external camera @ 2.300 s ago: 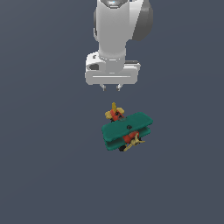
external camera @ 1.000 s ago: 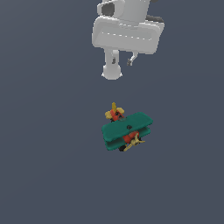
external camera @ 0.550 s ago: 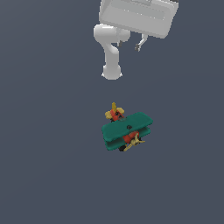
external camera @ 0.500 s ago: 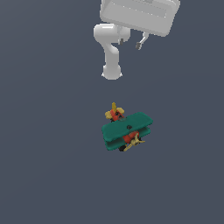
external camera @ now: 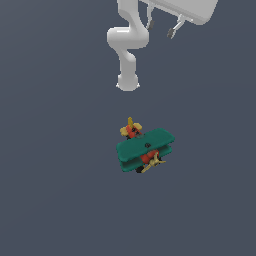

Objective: Pick up the object and move it to a goal position.

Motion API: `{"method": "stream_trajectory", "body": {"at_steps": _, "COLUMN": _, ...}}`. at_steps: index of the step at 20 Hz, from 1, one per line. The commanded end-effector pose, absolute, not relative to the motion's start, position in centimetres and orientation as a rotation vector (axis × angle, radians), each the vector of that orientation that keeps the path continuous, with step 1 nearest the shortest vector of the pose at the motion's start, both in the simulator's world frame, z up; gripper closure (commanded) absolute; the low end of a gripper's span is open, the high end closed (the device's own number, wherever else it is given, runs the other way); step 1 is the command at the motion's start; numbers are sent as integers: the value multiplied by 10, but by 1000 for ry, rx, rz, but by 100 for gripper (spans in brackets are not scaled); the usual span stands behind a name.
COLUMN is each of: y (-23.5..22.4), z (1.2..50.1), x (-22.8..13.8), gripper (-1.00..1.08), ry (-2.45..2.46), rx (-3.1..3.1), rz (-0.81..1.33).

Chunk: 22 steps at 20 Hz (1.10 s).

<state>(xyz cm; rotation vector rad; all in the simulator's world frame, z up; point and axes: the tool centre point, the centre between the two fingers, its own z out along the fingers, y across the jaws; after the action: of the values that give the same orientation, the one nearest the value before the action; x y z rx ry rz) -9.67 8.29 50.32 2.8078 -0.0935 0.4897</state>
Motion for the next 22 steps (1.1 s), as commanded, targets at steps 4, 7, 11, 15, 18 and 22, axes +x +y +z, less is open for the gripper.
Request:
{"method": "stream_trajectory", "body": {"at_steps": 4, "y": 100, "z": 522, "x": -103, "gripper": -20, "ry": -115, "rx": 2738, "rz": 554}}
{"method": "stream_trajectory", "body": {"at_steps": 7, "y": 110, "z": 530, "x": -107, "gripper": -20, "ry": -125, "rx": 2698, "rz": 586}}
{"method": "stream_trajectory", "body": {"at_steps": 11, "y": 124, "z": 539, "x": -111, "gripper": -20, "ry": -138, "rx": 2643, "rz": 625}}
{"method": "stream_trajectory", "body": {"at_steps": 15, "y": 138, "z": 546, "x": -115, "gripper": -20, "ry": -150, "rx": 2586, "rz": 660}}
{"method": "stream_trajectory", "body": {"at_steps": 18, "y": 149, "z": 549, "x": -117, "gripper": -20, "ry": -158, "rx": 2543, "rz": 684}}
{"method": "stream_trajectory", "body": {"at_steps": 22, "y": 163, "z": 550, "x": -120, "gripper": -20, "ry": -167, "rx": 2484, "rz": 711}}
